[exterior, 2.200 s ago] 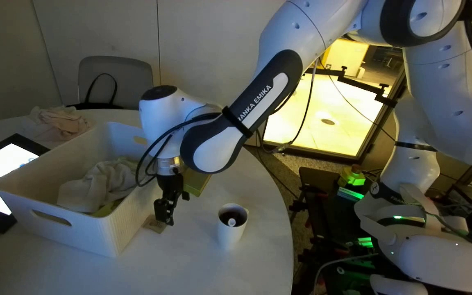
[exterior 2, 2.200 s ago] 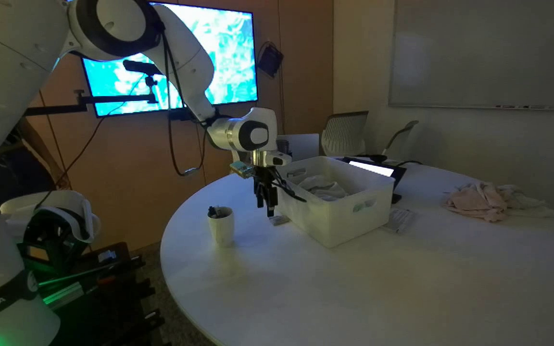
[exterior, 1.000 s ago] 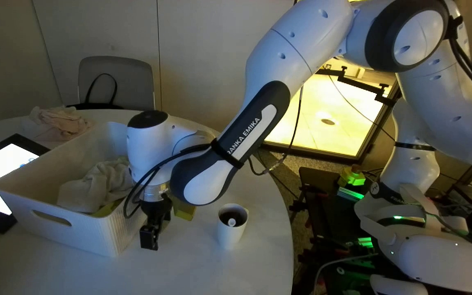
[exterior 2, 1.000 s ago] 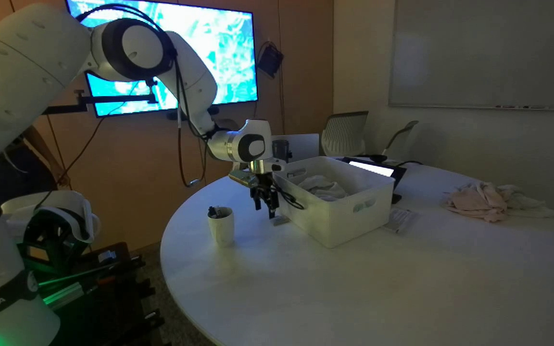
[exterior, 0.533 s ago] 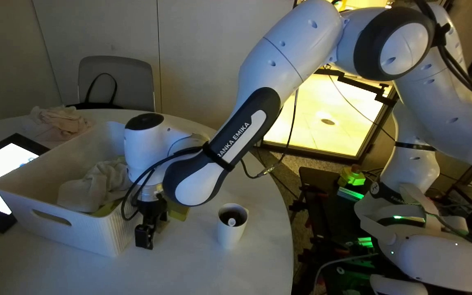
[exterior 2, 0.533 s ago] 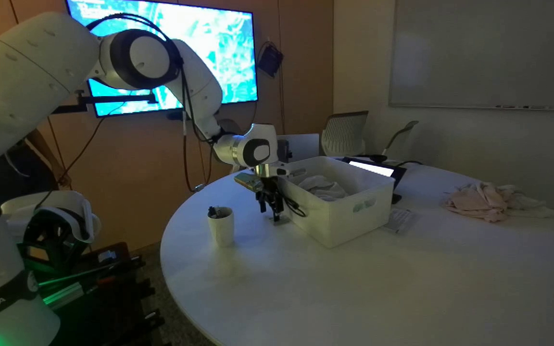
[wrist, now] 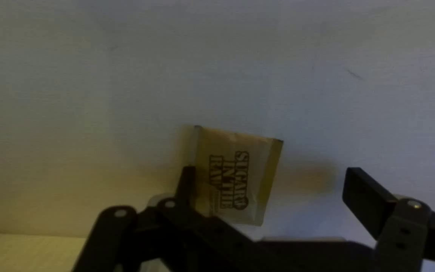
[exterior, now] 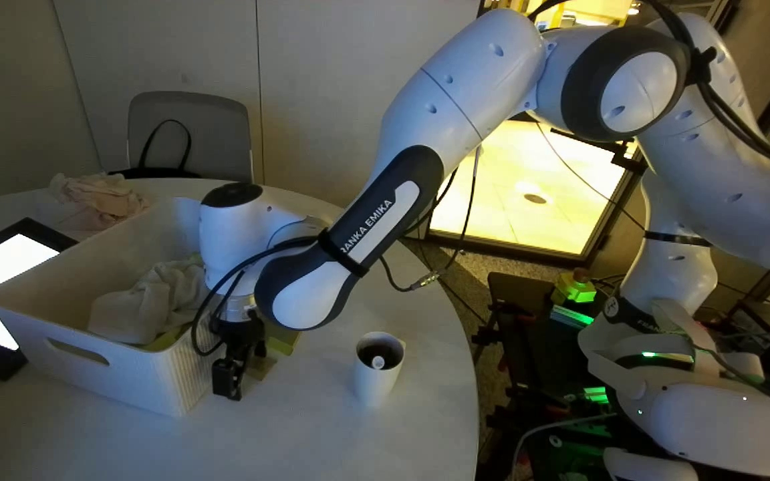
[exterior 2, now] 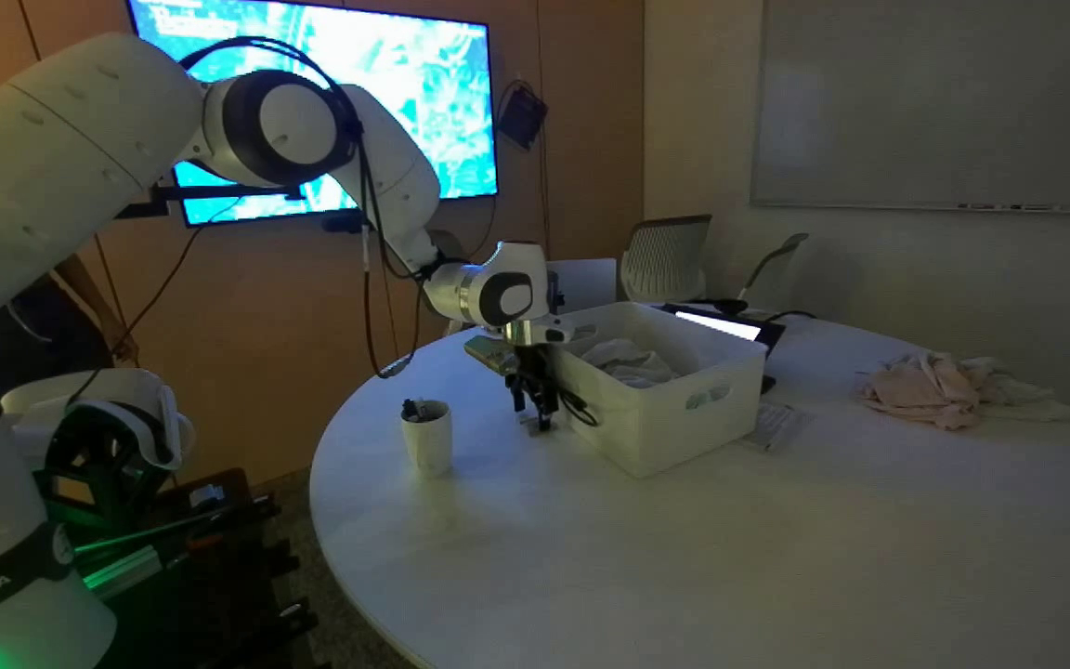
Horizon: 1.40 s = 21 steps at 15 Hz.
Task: Put the green towel in the basket, then put the two markers in the cup, then put the other green towel in the basket, then the black tape in the cup, then the white towel in the basket
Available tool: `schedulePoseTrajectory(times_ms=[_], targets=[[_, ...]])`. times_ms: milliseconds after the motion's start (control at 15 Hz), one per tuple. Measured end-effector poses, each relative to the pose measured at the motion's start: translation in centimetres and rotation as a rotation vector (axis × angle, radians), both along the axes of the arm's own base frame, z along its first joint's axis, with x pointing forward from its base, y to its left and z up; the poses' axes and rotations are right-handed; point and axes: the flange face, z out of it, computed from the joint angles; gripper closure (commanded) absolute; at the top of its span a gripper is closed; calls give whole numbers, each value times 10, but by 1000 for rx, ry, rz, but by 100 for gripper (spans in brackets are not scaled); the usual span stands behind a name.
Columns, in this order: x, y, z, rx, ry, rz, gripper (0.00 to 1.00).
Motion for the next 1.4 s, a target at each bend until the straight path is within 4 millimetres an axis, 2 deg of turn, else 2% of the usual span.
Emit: schedulePoseTrajectory(times_ms=[67,133,200,267,333,600,800,933,1067,1133,1400], targets=[[1,-1,0,2,0,-2,0],[2,-2,-1,4,0,-3,4],[2,-2,-1,5,0,-3,19],[2,-3,-1,6,0,-3,29],[2,-4,-1,6,1,-3,31],[5,-5,1,8,-4,-1,64],[6,-3,4,11,-8,0,82],[7,-3,5,11,-10,1,89],[7,-2,6,11,-10,1,89],[7,-2,6,11,-10,2,85],[6,-2,8,7,4,2,84]])
